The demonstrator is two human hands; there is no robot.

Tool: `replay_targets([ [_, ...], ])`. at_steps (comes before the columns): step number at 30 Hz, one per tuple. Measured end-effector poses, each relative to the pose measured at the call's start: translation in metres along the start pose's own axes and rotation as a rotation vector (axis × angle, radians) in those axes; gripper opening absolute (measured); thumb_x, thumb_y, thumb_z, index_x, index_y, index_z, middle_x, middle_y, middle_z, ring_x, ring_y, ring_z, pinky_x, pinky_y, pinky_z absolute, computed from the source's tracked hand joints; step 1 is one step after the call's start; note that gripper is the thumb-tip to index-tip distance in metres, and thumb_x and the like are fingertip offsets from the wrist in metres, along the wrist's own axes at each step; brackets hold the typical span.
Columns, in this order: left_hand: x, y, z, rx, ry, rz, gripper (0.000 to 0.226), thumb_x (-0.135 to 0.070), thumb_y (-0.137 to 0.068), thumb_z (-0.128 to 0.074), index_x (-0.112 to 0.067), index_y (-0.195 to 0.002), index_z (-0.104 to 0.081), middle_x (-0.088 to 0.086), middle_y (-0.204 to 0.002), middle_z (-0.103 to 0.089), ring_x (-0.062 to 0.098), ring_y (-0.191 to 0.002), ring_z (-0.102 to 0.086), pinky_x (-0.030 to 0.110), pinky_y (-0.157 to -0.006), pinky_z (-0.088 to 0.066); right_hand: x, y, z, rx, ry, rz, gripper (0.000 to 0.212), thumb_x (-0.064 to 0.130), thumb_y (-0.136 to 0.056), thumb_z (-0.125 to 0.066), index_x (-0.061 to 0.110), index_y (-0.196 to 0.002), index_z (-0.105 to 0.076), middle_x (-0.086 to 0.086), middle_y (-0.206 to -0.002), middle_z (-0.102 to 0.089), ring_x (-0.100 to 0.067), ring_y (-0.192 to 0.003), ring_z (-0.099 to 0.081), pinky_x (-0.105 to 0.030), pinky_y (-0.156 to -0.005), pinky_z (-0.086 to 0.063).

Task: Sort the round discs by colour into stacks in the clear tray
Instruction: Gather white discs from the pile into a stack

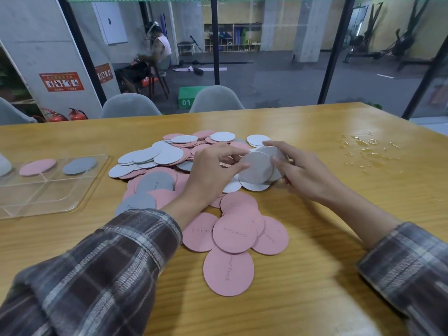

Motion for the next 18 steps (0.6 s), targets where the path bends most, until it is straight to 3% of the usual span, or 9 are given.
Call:
replay_targets([
  [4, -0.004, -0.001, 0.002, -0.043, -0.019, -0.042, 0.027, -0.005, -0.083, -0.084, -0.018, -0.106, -0.081, 0.003, -0.092, -0.074, 0.012, -0.082, -0.071, 0.019, -0.083, -0.057, 0.006, 0.002, -0.006, 0.035, 0.005, 0.031, 0.036, 0.028, -0.108, -0.046, 0.036, -0.142, -0.054, 0.014, -0.070, -0.054, -0.008, -0.060, -0.055, -0.027, -0.064, -0.045],
  [7, -0.006, 0.000, 0.002, -0.047, 0.017, -0.010, 0.021, -0.008, -0.081, -0.086, -0.016, -0.100, -0.080, -0.004, -0.084, -0.074, 0.010, -0.078, -0.070, 0.016, -0.077, -0.055, 0.011, 0.004, -0.010, 0.063, 0.052, 0.062, 0.042, 0.037, -0.105, -0.052, 0.033, -0.147, -0.049, 0.024, -0.086, -0.060, 0.007, -0.071, -0.059, -0.018, -0.069, -0.040],
  [10, -0.007, 0.002, -0.002, -0.024, 0.020, -0.001, 0.016, -0.010, -0.082, -0.086, -0.013, -0.096, -0.079, -0.008, -0.082, -0.074, 0.006, -0.076, -0.070, 0.016, -0.073, -0.055, 0.012, 0.005, -0.010, 0.042, 0.151, 0.078, 0.046, 0.034, -0.103, -0.056, 0.034, -0.149, -0.047, 0.013, -0.107, -0.066, -0.001, -0.089, -0.062, -0.009, -0.072, -0.039],
  [13, -0.001, 0.001, -0.006, 0.003, -0.091, -0.028, 0.020, -0.017, -0.082, -0.086, -0.015, -0.099, -0.077, -0.011, -0.083, -0.072, 0.005, -0.079, -0.067, 0.012, -0.072, -0.048, 0.012, 0.005, -0.004, -0.001, 0.187, 0.077, 0.047, 0.030, -0.104, -0.056, 0.031, -0.150, -0.046, 0.010, -0.108, -0.062, -0.002, -0.084, -0.056, -0.007, -0.071, -0.036],
  [18, 0.019, 0.005, -0.030, 0.234, -0.408, 0.014, 0.052, -0.064, -0.075, -0.070, -0.021, -0.104, -0.077, -0.005, -0.100, -0.063, 0.018, -0.100, -0.056, 0.043, -0.089, -0.051, 0.004, 0.002, 0.011, -0.075, 0.199, 0.034, 0.047, 0.026, -0.105, -0.054, 0.026, -0.151, -0.045, 0.004, -0.116, -0.060, -0.015, -0.101, -0.052, -0.020, -0.079, -0.032],
])
Point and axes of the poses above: each hand's wrist, its own y-axis away from the middle knuckle, its own z-axis out of the back of the hand, x = y × z, the point moved 8 cm from there along -y, towards the middle knuckle
